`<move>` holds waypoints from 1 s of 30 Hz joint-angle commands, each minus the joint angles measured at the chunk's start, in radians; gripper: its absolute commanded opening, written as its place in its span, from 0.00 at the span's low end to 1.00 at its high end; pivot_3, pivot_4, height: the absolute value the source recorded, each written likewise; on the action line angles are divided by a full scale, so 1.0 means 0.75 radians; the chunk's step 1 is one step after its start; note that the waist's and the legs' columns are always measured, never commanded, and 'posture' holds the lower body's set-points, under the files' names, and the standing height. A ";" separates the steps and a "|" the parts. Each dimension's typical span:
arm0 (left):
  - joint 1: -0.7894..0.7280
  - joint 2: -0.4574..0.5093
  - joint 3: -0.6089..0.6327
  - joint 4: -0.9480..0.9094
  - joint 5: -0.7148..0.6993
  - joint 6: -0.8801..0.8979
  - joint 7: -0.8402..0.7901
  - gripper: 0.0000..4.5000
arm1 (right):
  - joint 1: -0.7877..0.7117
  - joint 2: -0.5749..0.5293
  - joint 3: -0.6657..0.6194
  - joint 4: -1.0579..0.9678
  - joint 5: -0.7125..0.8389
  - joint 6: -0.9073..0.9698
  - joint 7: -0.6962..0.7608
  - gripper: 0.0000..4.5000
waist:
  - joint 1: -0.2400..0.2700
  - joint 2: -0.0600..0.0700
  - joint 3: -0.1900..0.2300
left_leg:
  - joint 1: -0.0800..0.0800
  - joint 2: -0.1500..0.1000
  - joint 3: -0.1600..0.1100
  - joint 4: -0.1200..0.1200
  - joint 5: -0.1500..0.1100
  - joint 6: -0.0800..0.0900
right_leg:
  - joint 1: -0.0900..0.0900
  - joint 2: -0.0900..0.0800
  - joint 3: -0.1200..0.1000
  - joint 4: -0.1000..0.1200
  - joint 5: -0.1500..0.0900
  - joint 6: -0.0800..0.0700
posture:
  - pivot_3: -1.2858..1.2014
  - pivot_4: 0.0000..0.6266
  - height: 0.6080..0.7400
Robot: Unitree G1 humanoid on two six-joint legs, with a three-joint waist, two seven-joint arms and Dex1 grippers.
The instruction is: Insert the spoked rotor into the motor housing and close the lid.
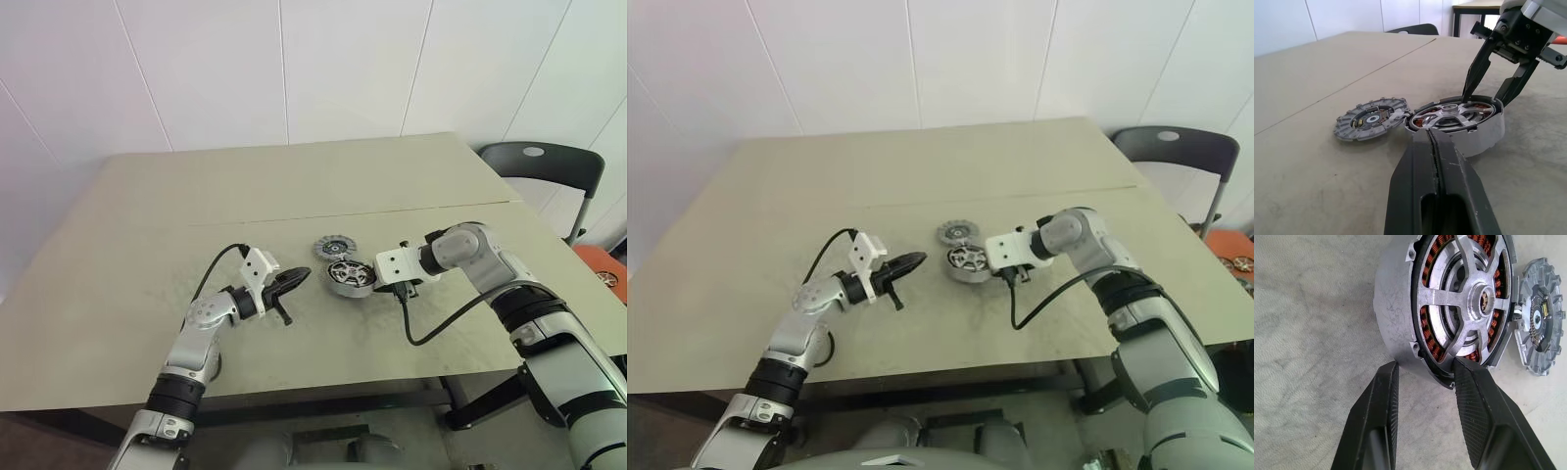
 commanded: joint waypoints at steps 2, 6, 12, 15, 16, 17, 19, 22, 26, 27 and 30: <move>-0.027 -0.004 0.000 -0.010 0.012 -0.018 0.007 0.00 | 0.035 -0.016 -0.013 -0.117 0.110 0.030 0.156 0.34 | 0.001 0.000 0.000 | -0.001 0.000 0.000 -0.001 0.000 0.000 | -0.001 0.000 0.000 0.000 0.000 0.000 | 0.52 0.00 1.00; -0.032 -0.005 -0.001 -0.001 0.020 -0.020 0.007 0.00 | 0.057 -0.017 -0.023 -0.158 0.127 0.071 0.165 0.39 | 0.003 0.000 0.000 | -0.001 0.000 0.000 -0.001 0.000 0.000 | -0.001 0.000 0.000 -0.001 0.000 0.000 | 0.52 0.00 1.00; -0.037 -0.007 0.001 0.011 0.029 -0.025 0.005 0.00 | 0.045 -0.015 -0.027 -0.136 0.098 0.068 0.135 0.78 | 0.002 0.000 0.000 | -0.001 0.000 0.000 0.000 0.000 0.000 | -0.001 0.000 0.000 -0.001 0.000 0.000 | 0.52 0.00 1.00; -0.042 -0.006 0.001 0.019 0.033 -0.027 0.004 0.00 | 0.051 -0.022 -0.021 -0.144 0.109 0.080 0.168 0.92 | 0.002 0.000 0.000 | -0.001 0.000 0.000 0.000 0.000 0.000 | -0.001 0.000 0.000 -0.001 0.000 0.000 | 0.52 0.00 1.00; -0.043 -0.007 0.001 0.022 0.034 -0.028 0.004 0.00 | 0.058 -0.029 -0.019 -0.157 0.119 0.085 0.194 0.92 | 0.002 0.000 0.000 | -0.001 0.000 0.000 -0.001 0.000 0.000 | -0.001 0.000 0.000 -0.001 0.000 0.000 | 0.52 0.00 1.00; -0.043 -0.008 0.000 0.025 0.035 -0.029 0.005 0.00 | 0.065 -0.031 -0.020 -0.169 0.131 0.092 0.212 0.92 | 0.002 0.000 0.000 | -0.002 0.000 0.000 -0.001 0.000 0.000 | -0.001 0.000 0.000 -0.001 0.000 0.000 | 0.52 0.00 1.00; -0.042 -0.009 -0.001 0.032 0.038 -0.034 0.005 0.00 | 0.060 -0.022 -0.030 -0.176 0.133 0.101 0.205 0.92 | 0.003 0.000 0.000 | -0.002 0.000 0.000 -0.001 0.000 0.000 | -0.001 0.000 0.000 -0.001 0.000 0.000 | 0.52 0.00 1.00; -0.040 -0.013 -0.006 0.041 0.043 -0.039 0.008 0.00 | 0.038 -0.014 -0.033 -0.167 0.125 0.106 0.200 0.92 | 0.003 0.000 0.000 | -0.002 0.000 0.000 0.000 0.000 0.000 | -0.001 0.000 0.000 -0.001 0.000 0.000 | 0.52 0.00 1.00; -0.040 -0.022 -0.010 0.043 0.048 -0.039 0.011 0.00 | 0.014 -0.014 -0.024 -0.144 0.113 0.094 0.212 0.92 | 0.003 0.000 0.000 | -0.002 0.000 0.000 0.000 0.000 0.000 | -0.002 0.000 0.000 -0.001 0.000 0.000 | 0.52 0.00 1.00; -0.040 -0.023 -0.010 0.042 0.049 -0.040 0.013 0.00 | 0.006 -0.013 -0.020 -0.132 0.104 0.086 0.208 0.92 | 0.003 0.000 0.000 | -0.002 0.000 0.000 0.000 0.000 0.000 | -0.002 0.000 0.000 -0.001 0.000 0.000 | 0.52 0.00 1.00; -0.038 -0.026 -0.010 0.041 0.050 -0.039 0.016 0.00 | -0.018 -0.006 -0.008 -0.103 0.090 0.066 0.208 0.92 | 0.002 0.000 0.000 | -0.002 0.000 0.000 0.000 0.000 0.000 | -0.002 0.000 0.000 -0.001 0.000 0.000 | 0.52 0.00 1.00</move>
